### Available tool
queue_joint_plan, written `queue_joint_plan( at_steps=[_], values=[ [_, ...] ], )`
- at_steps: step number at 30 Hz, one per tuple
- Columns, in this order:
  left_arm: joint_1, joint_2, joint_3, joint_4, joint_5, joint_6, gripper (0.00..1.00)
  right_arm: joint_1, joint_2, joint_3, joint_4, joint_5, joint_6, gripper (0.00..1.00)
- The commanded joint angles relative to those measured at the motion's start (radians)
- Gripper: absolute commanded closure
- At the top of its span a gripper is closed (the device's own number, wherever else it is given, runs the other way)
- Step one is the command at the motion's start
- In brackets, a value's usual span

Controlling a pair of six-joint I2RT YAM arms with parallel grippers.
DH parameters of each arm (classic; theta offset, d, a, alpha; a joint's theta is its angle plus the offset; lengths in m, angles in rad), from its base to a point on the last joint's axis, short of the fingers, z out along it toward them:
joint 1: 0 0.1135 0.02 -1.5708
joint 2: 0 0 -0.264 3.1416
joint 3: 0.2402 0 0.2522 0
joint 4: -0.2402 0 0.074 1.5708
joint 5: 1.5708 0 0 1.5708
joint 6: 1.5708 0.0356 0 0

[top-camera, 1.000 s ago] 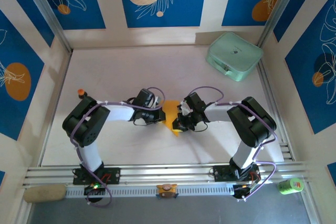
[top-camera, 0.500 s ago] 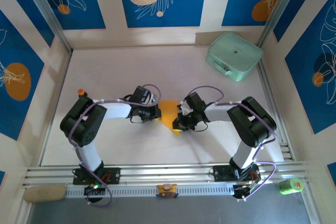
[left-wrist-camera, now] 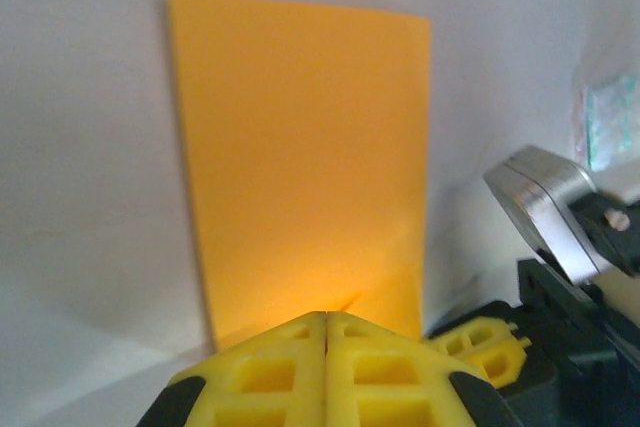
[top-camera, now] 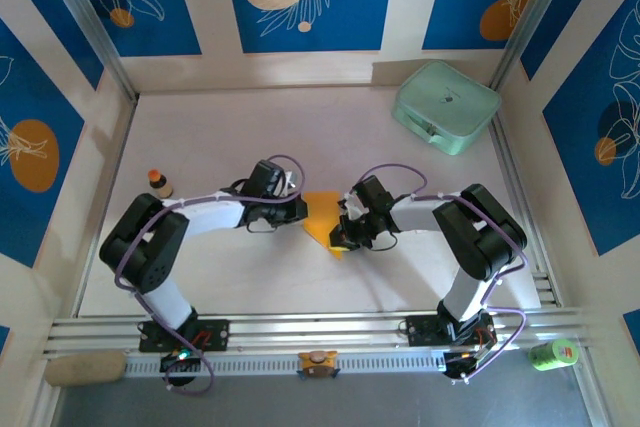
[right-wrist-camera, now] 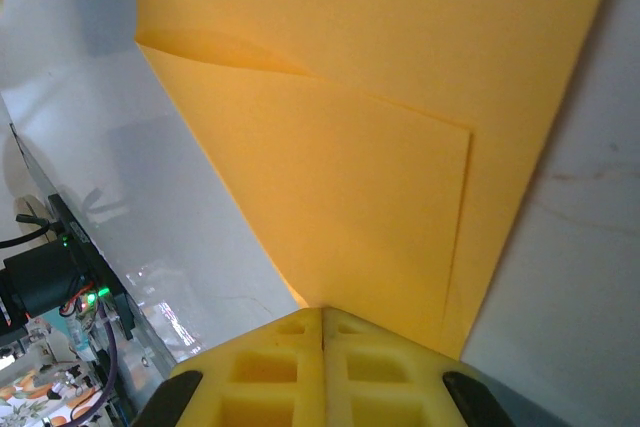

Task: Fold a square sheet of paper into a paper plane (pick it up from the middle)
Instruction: Third fold the triangle at the center of the table.

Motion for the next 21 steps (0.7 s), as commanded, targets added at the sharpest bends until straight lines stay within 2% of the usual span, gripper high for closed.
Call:
queue_joint_plan(
  at_steps=[1,3,9,14,21],
  values=[
    [-0.033,0.049,0.01,0.041,0.073,0.021,0.98,-0.006,0.026,-0.027,-0.08,0.025,-0.015,1.0],
    [-0.043,0.082,0.02,0.031,0.078,0.021,0.98,-0.006,0.022,-0.027,-0.081,0.023,-0.016,1.0],
    [-0.046,0.133,0.01,-0.023,-0.001,0.026,1.0,-0.006,-0.011,-0.006,-0.086,0.005,-0.023,1.0],
    [-0.046,0.144,0.0,-0.084,-0.027,0.045,1.0,0.02,-0.046,0.074,-0.073,-0.038,-0.034,0.98],
    [-0.046,0.128,-0.01,-0.086,-0.034,0.045,1.0,0.058,0.044,0.134,-0.1,0.006,-0.045,0.97]
  ],
)
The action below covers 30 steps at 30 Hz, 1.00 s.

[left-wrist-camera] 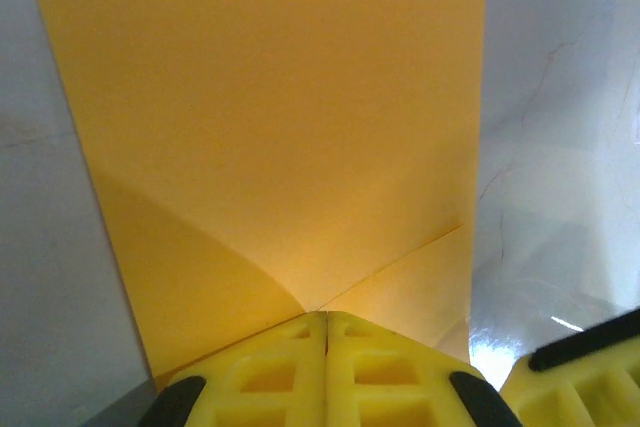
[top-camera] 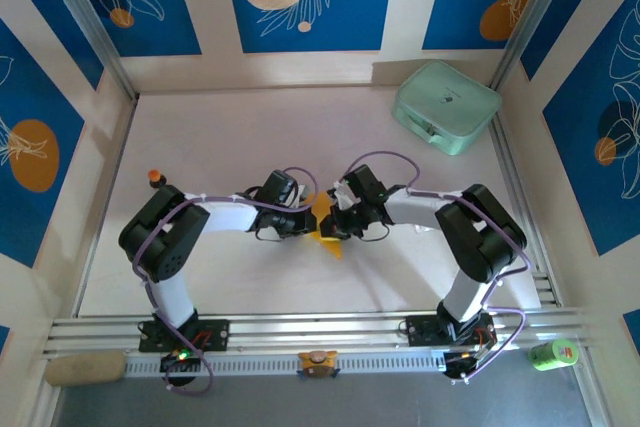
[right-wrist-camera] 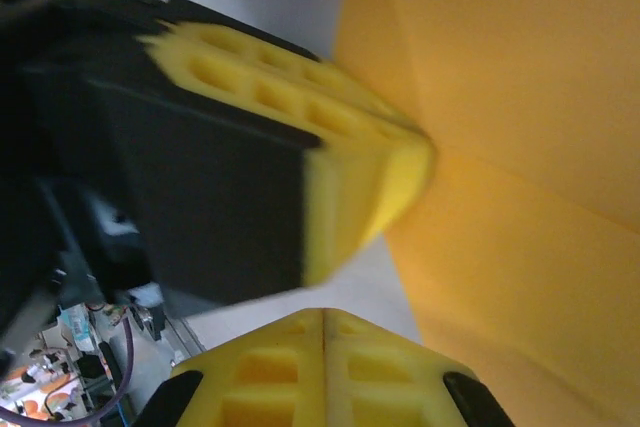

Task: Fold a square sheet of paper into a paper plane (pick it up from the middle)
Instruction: Third fold the triangle at the center of the table.

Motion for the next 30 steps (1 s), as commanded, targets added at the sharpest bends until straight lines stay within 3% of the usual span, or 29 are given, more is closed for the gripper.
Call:
queue_joint_plan(
  at_steps=[1,20,25,30],
  values=[
    [-0.001,0.016,-0.015,-0.106,-0.061,0.029,1.0,0.015,0.053,0.0,-0.049,0.01,-0.022,0.97],
    [0.002,0.012,-0.063,-0.053,-0.058,-0.05,1.0,-0.031,-0.151,-0.283,0.01,0.025,0.06,0.98],
    [-0.002,-0.034,-0.103,-0.011,-0.063,-0.113,1.0,-0.046,-0.247,-0.274,-0.004,0.028,0.058,0.97],
    [-0.029,-0.113,-0.158,0.058,-0.111,-0.209,1.0,-0.063,-0.305,-0.222,-0.073,0.142,0.039,0.92]
  ],
)
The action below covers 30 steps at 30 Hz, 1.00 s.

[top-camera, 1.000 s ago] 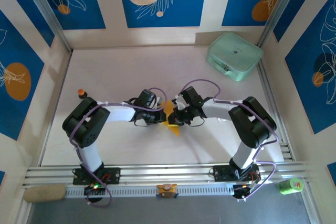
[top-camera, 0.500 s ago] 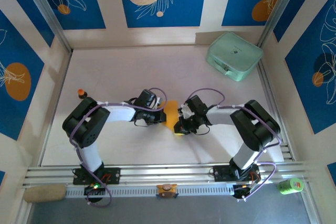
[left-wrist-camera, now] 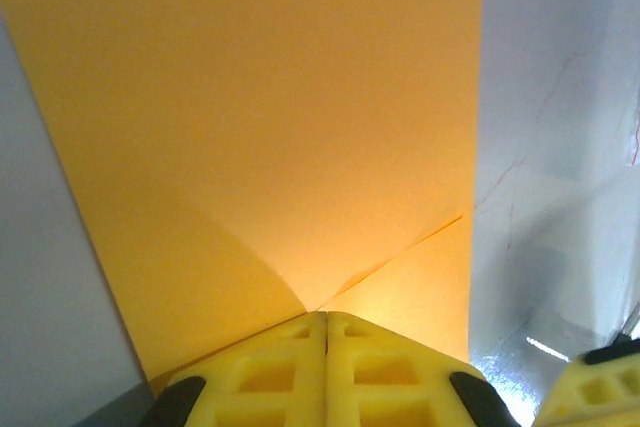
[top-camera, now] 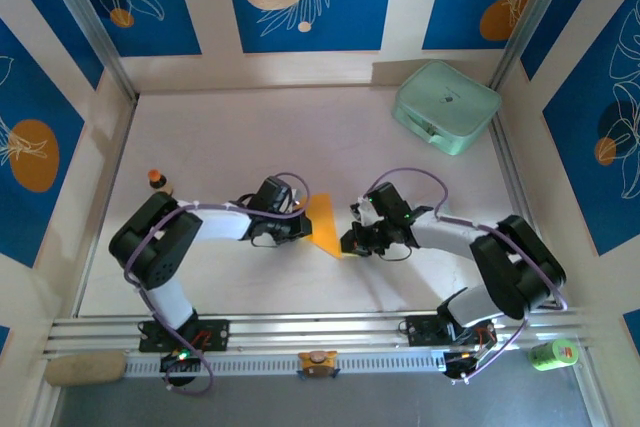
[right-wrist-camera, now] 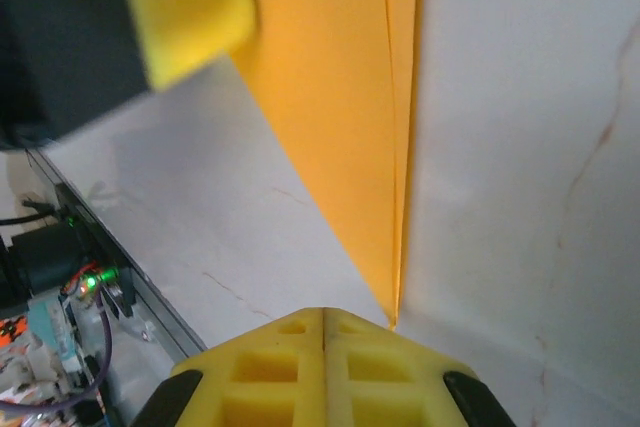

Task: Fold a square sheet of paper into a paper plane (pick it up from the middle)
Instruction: Third fold the triangle at the center of the table.

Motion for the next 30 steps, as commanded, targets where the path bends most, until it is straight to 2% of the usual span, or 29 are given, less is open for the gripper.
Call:
queue_joint_plan(
  at_steps=[1,4,9,12,21,30],
  values=[
    [-0.032,-0.056,-0.054,-0.008,-0.091,-0.086,1.0,-0.02,-0.015,0.048,-0.073,0.091,-0.01,0.9],
    [-0.06,-0.111,-0.057,-0.019,-0.15,-0.1,1.0,-0.032,0.021,0.082,-0.08,0.106,-0.017,0.79],
    [-0.062,-0.207,-0.049,-0.068,-0.222,-0.07,0.84,-0.023,0.098,0.147,-0.052,0.072,-0.021,0.71],
    [-0.047,-0.239,-0.021,-0.143,-0.246,-0.015,0.76,-0.02,0.149,0.181,-0.034,0.039,-0.03,0.71],
    [0.055,-0.256,-0.056,-0.129,-0.147,0.015,0.69,0.0,0.207,0.24,-0.021,-0.029,-0.067,0.7],
    [0.089,-0.227,-0.054,-0.087,-0.085,0.002,0.67,0.003,0.235,0.254,-0.027,-0.013,-0.099,0.69]
  ],
)
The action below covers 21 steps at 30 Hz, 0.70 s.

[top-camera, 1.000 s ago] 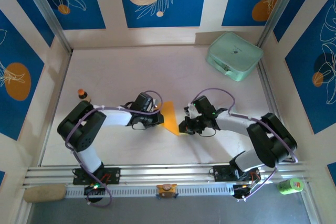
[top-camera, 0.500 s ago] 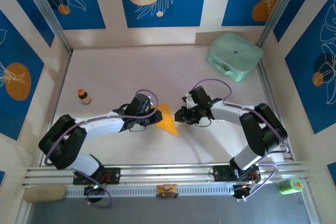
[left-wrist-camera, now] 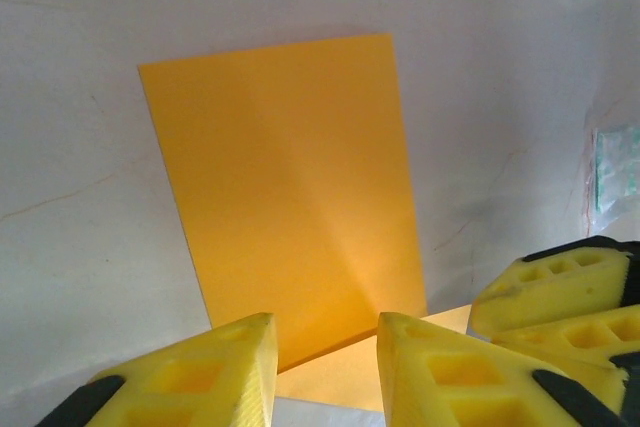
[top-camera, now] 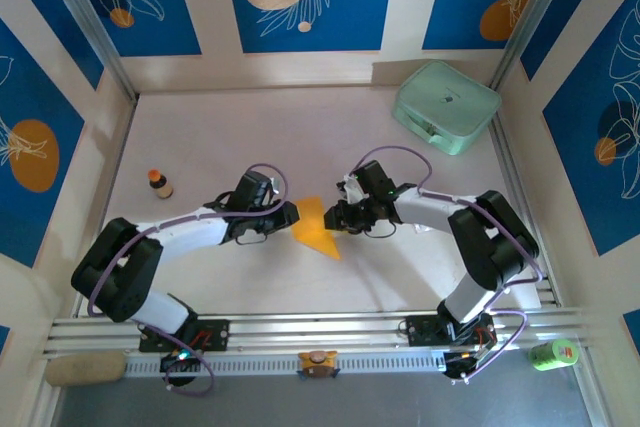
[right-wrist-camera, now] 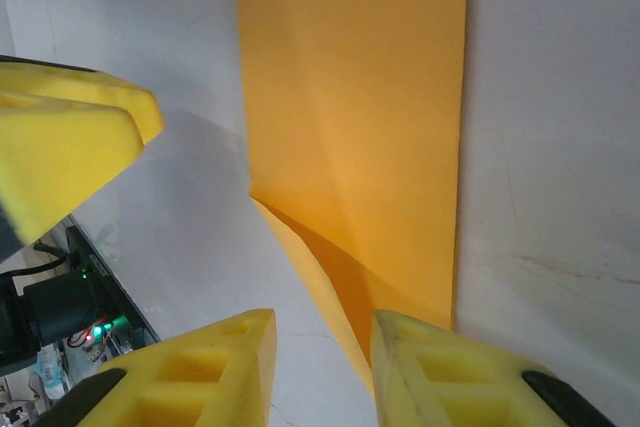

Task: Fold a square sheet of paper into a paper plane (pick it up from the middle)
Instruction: Third fold the triangle at the center of the table.

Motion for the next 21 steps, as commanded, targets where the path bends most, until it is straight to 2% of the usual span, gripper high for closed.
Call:
queue_joint_plan(
  at_steps=[1,7,12,14,16,21],
  values=[
    [0.017,0.006,-0.009,0.02,0.034,0.004,0.67,0.006,0.033,0.03,-0.019,-0.012,-0.033,0.69],
    [0.038,-0.001,0.0,-0.011,0.046,0.026,0.67,0.01,0.075,0.044,0.001,-0.043,-0.039,0.72],
    [0.048,-0.005,-0.006,-0.01,0.054,0.027,0.65,0.009,0.07,0.044,0.006,-0.038,-0.044,0.87],
    [0.054,0.0,-0.006,-0.004,0.067,0.028,0.65,0.009,0.055,0.032,0.011,-0.031,-0.044,0.9],
    [0.064,0.003,-0.013,0.023,0.089,0.021,0.63,0.006,0.036,0.018,0.026,-0.028,-0.046,0.94],
    [0.087,0.013,-0.01,0.046,0.126,0.015,0.51,-0.004,0.011,-0.009,0.065,-0.05,-0.028,0.96]
  ],
)
